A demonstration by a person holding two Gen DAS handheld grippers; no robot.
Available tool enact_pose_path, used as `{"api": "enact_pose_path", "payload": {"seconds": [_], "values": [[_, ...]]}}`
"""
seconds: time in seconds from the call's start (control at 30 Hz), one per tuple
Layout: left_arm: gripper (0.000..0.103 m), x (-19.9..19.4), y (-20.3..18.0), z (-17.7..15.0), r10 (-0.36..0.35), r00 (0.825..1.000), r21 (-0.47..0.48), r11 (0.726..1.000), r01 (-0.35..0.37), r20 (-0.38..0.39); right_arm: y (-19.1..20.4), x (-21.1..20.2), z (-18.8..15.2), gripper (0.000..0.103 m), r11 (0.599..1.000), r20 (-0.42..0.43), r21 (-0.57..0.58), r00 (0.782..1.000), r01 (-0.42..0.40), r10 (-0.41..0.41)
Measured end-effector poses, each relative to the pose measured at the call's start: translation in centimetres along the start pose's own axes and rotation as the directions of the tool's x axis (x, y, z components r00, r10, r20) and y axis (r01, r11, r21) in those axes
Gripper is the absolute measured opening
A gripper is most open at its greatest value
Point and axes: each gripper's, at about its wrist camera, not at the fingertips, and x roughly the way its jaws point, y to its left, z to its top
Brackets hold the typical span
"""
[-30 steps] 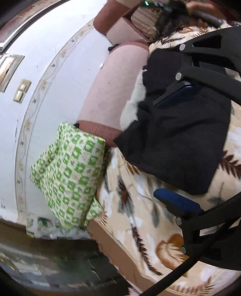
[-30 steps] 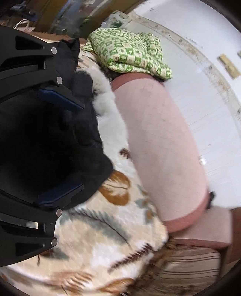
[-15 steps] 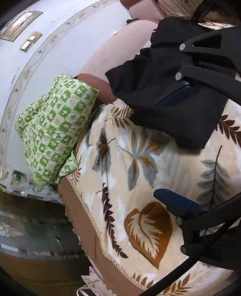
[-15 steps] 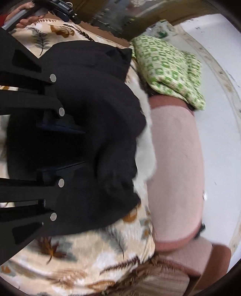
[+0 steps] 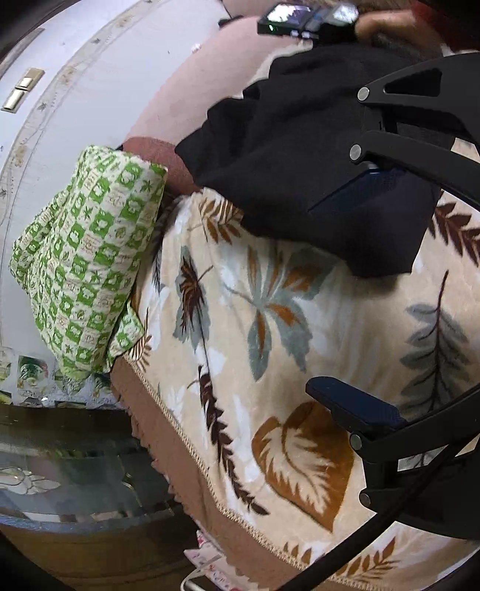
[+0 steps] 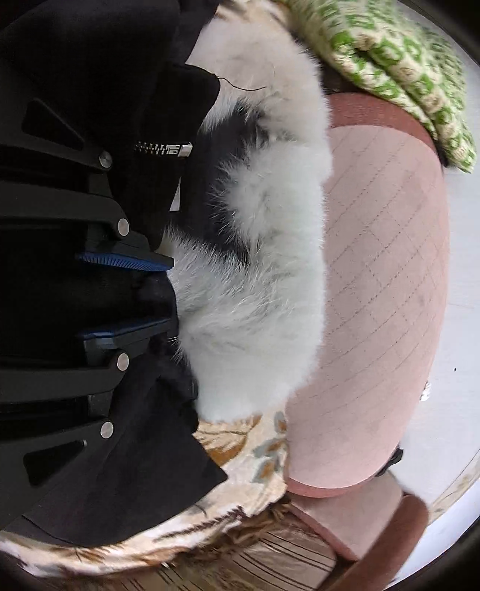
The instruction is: Fold large clothes
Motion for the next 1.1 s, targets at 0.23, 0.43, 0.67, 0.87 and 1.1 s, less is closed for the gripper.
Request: {"api": "enact_pose_path", "payload": {"seconds": [0.23,0.43,0.67,0.87,1.1], "values": [[0.087,0.2,1.1,0.1,-0.033,0.999,-0.061,0.998,0.031,-0.031,-1.2,-12.3,-0.6,0.029,0.996,0.268,-0.058,0.960,-0.065,0.078],[0.087,0.9,-0.1,-0.4,-0.023,0.999,-0.013,1.000,0.022,-0.036,-0.5,-17.8,-5.5,0.033,0.943,0.283,-0.133,0.900,-0.306,0.332],[0.087,4.1,-1.3,-1.3,0.082,0.990,0.040,0.996,-0.078,-0.112,4.4,-8.3,-4.6,0.048,0.947,0.119,-0.098,0.942,-0.304,0.315],[0.087,3.0,0.1,-0.2,0.074,0.992,-0.002,0.997,-0.074,-0.105,5.0,-2.2,-1.8,0.061,0.981,0.085,-0.018,0.977,-0.193,0.194],[0.087,2.0,2.2,0.1,0.043,0.992,-0.082,0.995,-0.053,-0.123,4.9,-11.9,-2.2,0.059,0.986,0.314,-0.063,0.934,-0.157,0.169]]}}
